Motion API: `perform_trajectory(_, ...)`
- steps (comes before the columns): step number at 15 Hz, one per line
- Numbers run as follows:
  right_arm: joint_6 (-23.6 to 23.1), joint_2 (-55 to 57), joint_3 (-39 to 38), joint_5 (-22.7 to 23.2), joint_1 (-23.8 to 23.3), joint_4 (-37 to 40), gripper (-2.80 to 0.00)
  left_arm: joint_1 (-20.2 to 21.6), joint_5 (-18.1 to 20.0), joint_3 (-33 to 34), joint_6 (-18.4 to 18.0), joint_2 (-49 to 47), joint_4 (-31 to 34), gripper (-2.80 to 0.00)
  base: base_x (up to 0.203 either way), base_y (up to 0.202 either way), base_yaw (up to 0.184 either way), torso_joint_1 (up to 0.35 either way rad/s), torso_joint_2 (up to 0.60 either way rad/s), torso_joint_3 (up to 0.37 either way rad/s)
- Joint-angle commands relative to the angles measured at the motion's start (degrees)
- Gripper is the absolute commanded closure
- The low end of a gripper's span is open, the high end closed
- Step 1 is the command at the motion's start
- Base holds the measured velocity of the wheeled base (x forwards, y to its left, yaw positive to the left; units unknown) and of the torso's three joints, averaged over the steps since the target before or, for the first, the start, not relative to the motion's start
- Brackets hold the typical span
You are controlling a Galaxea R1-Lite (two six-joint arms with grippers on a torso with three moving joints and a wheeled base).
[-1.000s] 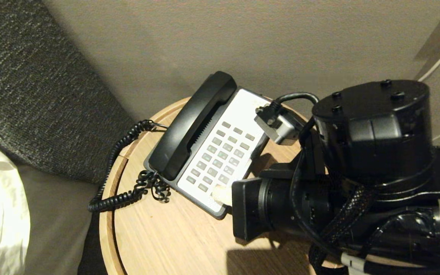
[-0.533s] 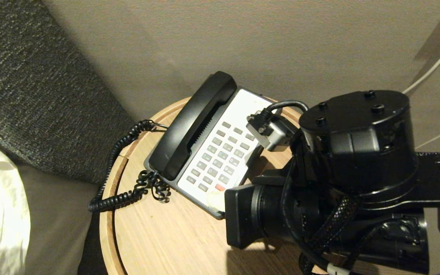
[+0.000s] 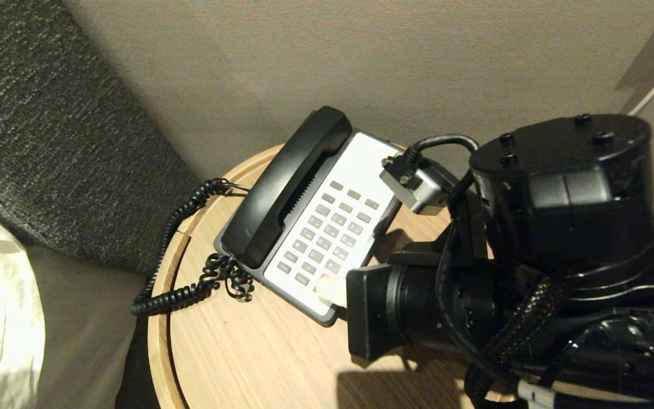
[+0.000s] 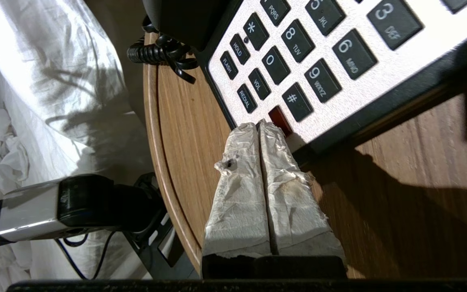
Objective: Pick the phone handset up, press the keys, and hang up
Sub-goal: End the call using the dial pad
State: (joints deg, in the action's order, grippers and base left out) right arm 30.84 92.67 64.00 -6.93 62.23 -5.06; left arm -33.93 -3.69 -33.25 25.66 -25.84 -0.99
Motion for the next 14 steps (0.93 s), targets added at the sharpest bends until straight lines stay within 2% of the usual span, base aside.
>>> perform_trajectory(1, 0.26, -2.84, -0.31, 0.04, -0.01, 0.00, 0.00, 0.38, -0.04, 1.11, 0.18, -1.15, -0.13, 0.00, 0.000, 0.000, 0.000, 0.000, 0.00, 0.000)
perform_trajectory(4, 0.26, -5.01, -1.64, -0.35, -0.01, 0.12, 0.00, 5.48, -0.05, 1.87, 0.39, -1.86, 0.22, 0.00, 0.000, 0.000, 0.000, 0.000, 0.00, 0.000)
perform_trajectory(7, -0.43, -6.42, -2.14, -1.88, -0.01, -0.37, 0.00, 14.76, -1.33, 7.26, 0.80, -0.55, 0.18, 0.00, 0.000, 0.000, 0.000, 0.000, 0.00, 0.000)
perform_trajectory(11, -0.46, -8.23, -2.03, -3.07, -0.01, -0.65, 0.00, 26.15, -5.15, 13.78, 0.31, 6.85, 2.01, 0.00, 0.000, 0.000, 0.000, 0.000, 0.00, 0.000)
perform_trajectory(12, -0.43, -8.84, -2.23, -3.09, -0.01, -0.65, 0.00, 27.34, -5.75, 15.31, -0.18, 8.98, 3.61, 0.00, 0.000, 0.000, 0.000, 0.000, 0.00, 0.000)
perform_trajectory(14, -0.42, -10.11, -2.37, -3.15, -0.04, -0.65, 0.00, 28.00, -11.16, 16.65, -2.43, 9.68, 5.50, 0.00, 0.000, 0.000, 0.000, 0.000, 0.00, 0.000)
